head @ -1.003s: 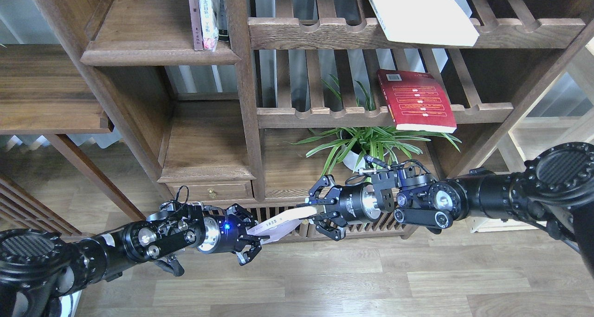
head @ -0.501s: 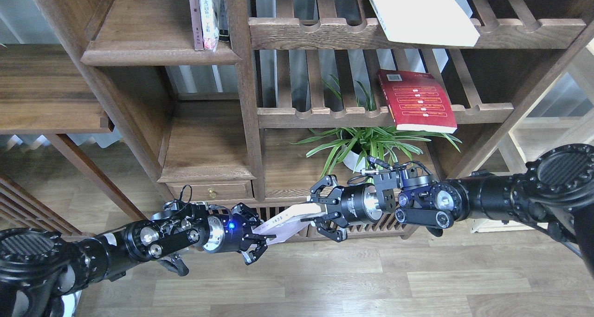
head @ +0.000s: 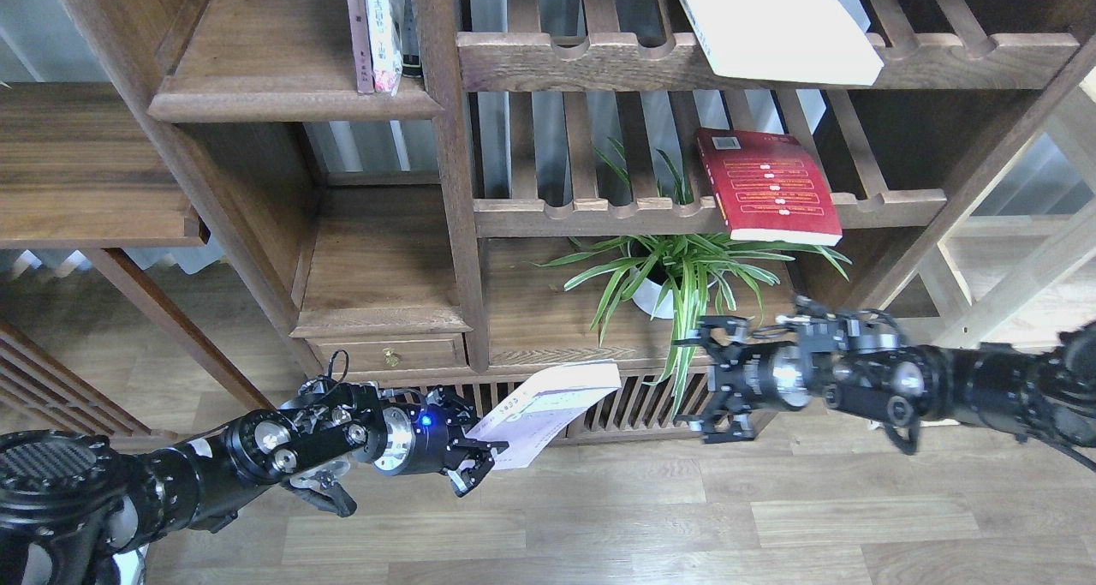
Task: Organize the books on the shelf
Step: 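Lift the book with the left gripper and release the right gripper, then raise the book with the left gripper onto the upper shelf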
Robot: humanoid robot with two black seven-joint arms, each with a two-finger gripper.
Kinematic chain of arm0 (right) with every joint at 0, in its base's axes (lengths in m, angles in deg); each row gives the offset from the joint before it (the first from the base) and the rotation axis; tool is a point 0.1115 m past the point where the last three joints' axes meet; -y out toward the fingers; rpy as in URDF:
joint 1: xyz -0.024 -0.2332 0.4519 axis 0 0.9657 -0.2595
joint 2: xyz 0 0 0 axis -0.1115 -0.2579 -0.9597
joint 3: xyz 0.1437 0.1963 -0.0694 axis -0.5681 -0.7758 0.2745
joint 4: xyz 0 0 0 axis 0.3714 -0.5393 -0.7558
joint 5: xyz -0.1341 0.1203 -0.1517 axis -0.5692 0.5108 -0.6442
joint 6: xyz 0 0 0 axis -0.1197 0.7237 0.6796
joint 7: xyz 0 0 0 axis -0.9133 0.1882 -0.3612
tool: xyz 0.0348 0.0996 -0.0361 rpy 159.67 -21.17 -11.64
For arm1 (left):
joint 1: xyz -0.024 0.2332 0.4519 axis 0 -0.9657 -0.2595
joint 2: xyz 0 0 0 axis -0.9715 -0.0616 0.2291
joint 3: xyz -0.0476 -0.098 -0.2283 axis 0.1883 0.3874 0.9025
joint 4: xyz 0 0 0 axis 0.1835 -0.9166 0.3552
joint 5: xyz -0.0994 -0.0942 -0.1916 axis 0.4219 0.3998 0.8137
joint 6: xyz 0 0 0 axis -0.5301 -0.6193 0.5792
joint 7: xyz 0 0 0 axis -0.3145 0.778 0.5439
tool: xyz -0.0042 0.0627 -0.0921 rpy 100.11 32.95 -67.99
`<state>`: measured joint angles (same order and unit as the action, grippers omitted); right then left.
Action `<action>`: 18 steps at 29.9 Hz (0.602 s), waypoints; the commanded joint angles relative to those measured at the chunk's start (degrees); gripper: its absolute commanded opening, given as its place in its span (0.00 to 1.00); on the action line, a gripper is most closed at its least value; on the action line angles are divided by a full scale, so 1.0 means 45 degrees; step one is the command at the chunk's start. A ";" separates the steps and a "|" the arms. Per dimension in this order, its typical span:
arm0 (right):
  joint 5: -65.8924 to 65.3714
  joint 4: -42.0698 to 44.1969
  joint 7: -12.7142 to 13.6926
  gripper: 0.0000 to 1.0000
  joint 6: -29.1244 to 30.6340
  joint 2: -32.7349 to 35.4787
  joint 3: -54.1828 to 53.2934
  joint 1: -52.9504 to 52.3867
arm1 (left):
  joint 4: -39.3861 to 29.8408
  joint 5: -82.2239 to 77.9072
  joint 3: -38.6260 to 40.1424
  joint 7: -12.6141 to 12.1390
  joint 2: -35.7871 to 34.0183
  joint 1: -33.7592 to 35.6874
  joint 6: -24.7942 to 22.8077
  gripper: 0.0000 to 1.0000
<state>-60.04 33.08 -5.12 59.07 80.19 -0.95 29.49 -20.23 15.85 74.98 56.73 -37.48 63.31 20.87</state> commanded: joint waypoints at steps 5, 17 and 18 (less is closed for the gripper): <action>-0.0004 0.0586 0.0001 1.00 0.0014 0.2301 -0.1267 0.1904 | -0.0745 0.0464 0.0322 -0.0700 0.0001 0.0113 0.0044 0.02; 0.0405 0.1113 0.0001 1.00 -0.0064 0.5291 -0.2772 0.4150 | -0.4180 0.0406 0.1903 -0.1130 -0.1675 0.0484 0.0063 0.03; 0.0561 0.1249 0.0001 1.00 -0.0103 0.5330 -0.2850 0.4326 | -0.4590 0.0386 0.2118 -0.1169 -0.2065 0.0543 0.0102 0.03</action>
<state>-58.89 37.40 -5.12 59.07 103.02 -12.79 46.70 -35.69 17.87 82.14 51.79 -42.31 65.17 20.92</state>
